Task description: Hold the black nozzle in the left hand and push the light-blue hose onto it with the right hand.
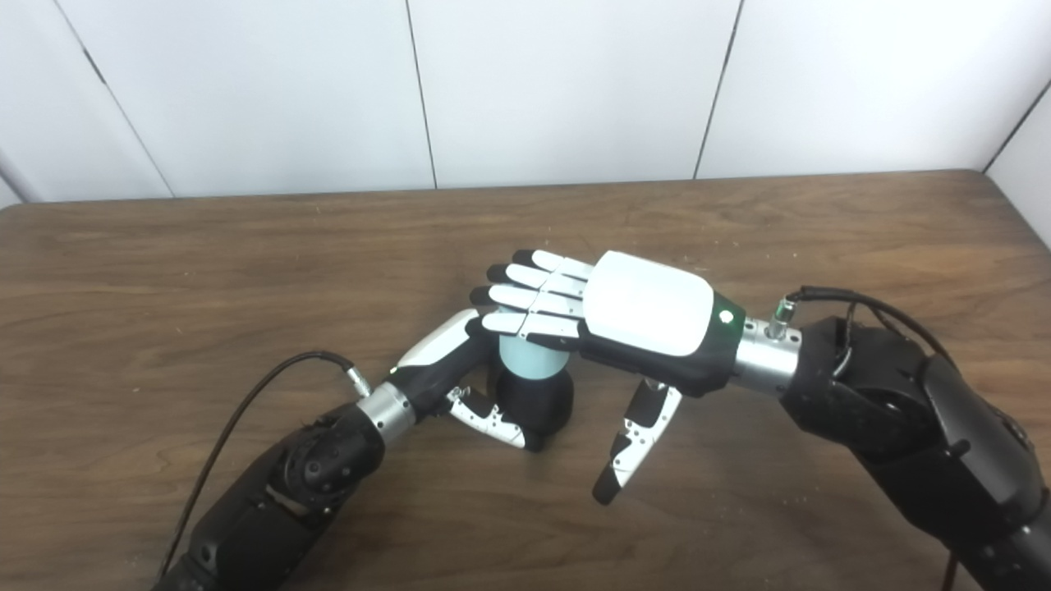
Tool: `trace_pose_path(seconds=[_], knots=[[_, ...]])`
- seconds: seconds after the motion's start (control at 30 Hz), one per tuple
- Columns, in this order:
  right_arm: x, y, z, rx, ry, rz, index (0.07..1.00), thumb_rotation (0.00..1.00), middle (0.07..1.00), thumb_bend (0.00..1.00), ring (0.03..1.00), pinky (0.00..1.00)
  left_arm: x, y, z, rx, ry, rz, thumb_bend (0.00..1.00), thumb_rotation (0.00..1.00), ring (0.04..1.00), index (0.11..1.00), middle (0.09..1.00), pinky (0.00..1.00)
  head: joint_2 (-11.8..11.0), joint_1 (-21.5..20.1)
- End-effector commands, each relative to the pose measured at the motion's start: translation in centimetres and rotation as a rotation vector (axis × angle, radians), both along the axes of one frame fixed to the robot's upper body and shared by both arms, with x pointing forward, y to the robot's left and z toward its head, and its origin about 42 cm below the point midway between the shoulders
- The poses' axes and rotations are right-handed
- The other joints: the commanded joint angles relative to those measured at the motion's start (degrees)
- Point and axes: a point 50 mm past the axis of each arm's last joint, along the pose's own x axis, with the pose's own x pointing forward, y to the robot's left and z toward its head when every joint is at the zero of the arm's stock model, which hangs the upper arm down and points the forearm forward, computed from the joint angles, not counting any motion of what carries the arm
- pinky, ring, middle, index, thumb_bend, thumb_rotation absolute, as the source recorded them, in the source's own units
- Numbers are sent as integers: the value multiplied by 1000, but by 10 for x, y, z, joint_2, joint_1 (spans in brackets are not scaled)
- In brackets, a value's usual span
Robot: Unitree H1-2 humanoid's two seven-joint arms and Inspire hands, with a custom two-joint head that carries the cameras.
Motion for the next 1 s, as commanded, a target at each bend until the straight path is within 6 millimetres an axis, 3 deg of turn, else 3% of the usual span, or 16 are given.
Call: trace_pose_path(seconds=[0.0, 0.7, 0.8, 0.97], knots=[[-9, -1, -30, -181, 94, 21, 928, 590, 980, 872, 991, 984, -38, 37, -77, 256, 353, 33, 522, 64, 989, 480, 813, 1000, 1, 0], [-10, -1, -35, -172, 120, 31, 943, 581, 999, 886, 1000, 998, -38, 37, -77, 259, 354, 35, 522, 64, 990, 480, 810, 1000, 1, 0], [-10, -1, -32, -169, 83, 30, 943, 580, 1000, 884, 1000, 998, -38, 37, -78, 260, 355, 35, 522, 64, 990, 480, 810, 1000, 0, -1], [-12, -3, -22, -135, -61, -9, 978, 671, 1000, 847, 1000, 1000, -38, 37, -77, 259, 353, 35, 522, 64, 991, 480, 811, 1000, 0, -1]])
